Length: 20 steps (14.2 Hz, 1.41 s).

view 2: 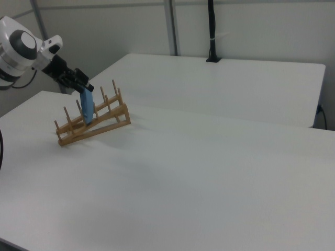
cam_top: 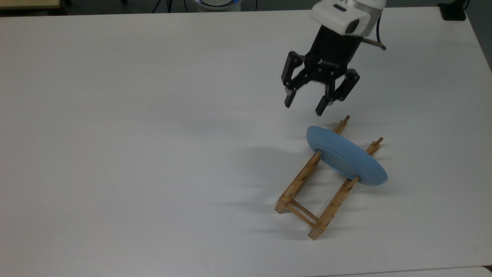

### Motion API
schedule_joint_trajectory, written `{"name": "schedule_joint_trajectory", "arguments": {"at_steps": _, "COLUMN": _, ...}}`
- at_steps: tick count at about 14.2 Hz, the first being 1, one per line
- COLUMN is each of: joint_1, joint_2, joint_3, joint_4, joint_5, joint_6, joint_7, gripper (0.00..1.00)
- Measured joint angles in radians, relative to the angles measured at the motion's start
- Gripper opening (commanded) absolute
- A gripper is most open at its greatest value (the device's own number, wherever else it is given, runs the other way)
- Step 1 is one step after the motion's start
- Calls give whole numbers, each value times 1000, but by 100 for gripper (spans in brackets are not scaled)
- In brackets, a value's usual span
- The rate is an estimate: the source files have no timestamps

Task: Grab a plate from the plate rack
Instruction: 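Lower the open gripper onto the blue plate's rim and close it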

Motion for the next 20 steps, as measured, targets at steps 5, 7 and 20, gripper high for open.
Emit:
{"name": "schedule_joint_trajectory", "arguments": {"at_steps": 5, "joint_1": 7, "joint_2": 68, "joint_3": 0, "joint_4": 21, "joint_5": -91, "joint_6": 55, "joint_7": 84, "gripper": 62}}
{"name": "schedule_joint_trajectory", "arguments": {"at_steps": 7, "joint_1": 13, "joint_2": 75, "joint_3": 0, "joint_4": 31, "joint_5": -93, "joint_6": 55, "joint_7": 91, "gripper": 62}}
{"name": "schedule_joint_trajectory", "arguments": {"at_steps": 20, "joint_1": 48, "joint_2": 93, "joint_3": 18, "joint_4": 71, "joint_5": -89, "joint_6": -27, "joint_7": 54, "gripper": 62}}
